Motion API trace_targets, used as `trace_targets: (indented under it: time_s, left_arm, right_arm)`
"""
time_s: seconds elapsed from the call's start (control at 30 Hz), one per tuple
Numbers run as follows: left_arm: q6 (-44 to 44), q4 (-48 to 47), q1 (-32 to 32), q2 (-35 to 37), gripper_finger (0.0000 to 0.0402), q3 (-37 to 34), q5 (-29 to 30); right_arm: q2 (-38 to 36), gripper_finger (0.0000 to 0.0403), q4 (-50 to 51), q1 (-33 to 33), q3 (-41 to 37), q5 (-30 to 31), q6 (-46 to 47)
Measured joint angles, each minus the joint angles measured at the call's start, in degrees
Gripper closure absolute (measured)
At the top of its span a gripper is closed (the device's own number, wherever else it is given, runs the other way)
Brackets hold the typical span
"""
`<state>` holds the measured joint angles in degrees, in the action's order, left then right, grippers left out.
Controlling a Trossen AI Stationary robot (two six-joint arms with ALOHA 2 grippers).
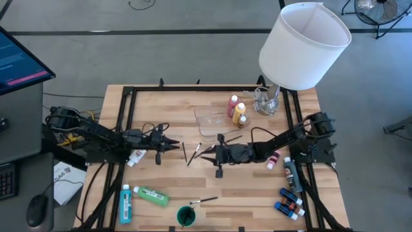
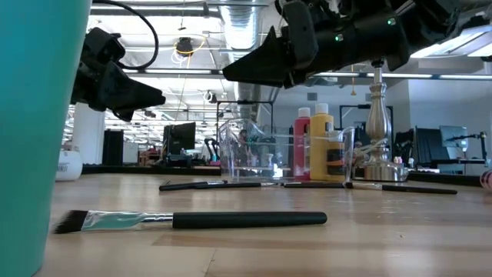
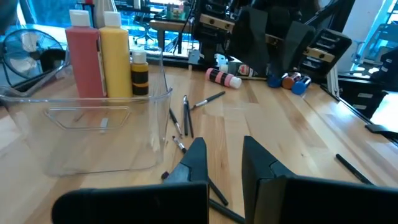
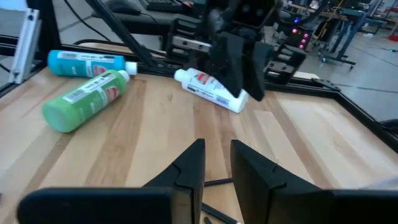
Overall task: Pick & Place Paint Supplies
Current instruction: Put the big white paint bottle into the transparent bin
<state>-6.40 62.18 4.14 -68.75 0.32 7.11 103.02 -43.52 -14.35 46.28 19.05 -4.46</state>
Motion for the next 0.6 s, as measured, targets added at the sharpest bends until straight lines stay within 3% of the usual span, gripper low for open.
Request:
trace_targets:
  time_s: [0.6]
  left_arm:
    - [2.77, 3.56, 0.0, 0.0, 0.0401, 0.0, 2.39]
  right_arm:
    - [0.0, 0.0334, -0.39, -2.46, 0.0, 0.28, 3.0]
